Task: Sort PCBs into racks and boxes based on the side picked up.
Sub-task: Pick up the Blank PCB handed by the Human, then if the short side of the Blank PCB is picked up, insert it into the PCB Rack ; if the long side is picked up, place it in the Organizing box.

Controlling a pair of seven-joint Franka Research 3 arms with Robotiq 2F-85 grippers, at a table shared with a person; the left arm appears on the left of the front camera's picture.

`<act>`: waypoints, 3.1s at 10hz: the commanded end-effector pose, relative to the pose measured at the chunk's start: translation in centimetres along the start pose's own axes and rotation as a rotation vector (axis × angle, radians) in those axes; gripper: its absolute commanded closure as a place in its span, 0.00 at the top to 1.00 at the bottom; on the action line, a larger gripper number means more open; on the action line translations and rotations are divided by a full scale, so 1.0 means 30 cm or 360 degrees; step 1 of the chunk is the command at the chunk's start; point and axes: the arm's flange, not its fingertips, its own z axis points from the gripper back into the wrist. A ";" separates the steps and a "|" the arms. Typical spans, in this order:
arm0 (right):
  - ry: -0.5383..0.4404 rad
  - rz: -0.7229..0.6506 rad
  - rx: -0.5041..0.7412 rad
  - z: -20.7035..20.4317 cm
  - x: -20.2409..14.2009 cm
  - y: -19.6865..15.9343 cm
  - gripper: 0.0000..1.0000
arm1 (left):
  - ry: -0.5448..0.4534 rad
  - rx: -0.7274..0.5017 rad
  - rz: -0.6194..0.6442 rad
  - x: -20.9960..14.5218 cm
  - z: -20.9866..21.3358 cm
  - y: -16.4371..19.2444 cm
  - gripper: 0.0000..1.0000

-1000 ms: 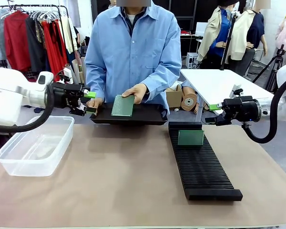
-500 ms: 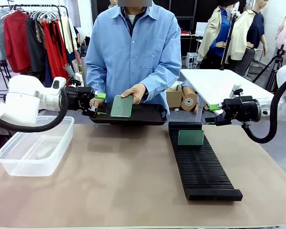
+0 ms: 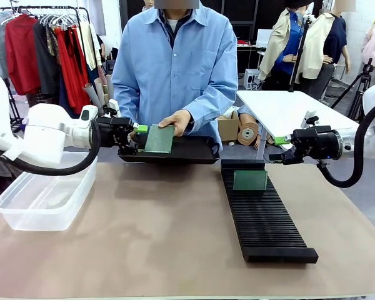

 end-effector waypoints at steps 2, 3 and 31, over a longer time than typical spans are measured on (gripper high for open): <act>-0.0018 0.0039 0.0004 -0.003 0.012 0.000 1.00 | -0.0034 -0.0006 -0.0064 0.010 -0.040 0.019 1.00; -0.0018 0.0039 0.0004 -0.003 0.012 0.000 1.00 | -0.0029 0.0000 -0.0061 0.018 -0.052 0.022 1.00; -0.0018 0.0039 0.0004 -0.003 0.012 0.000 1.00 | -0.0005 -0.0019 -0.0017 0.047 -0.097 0.065 0.00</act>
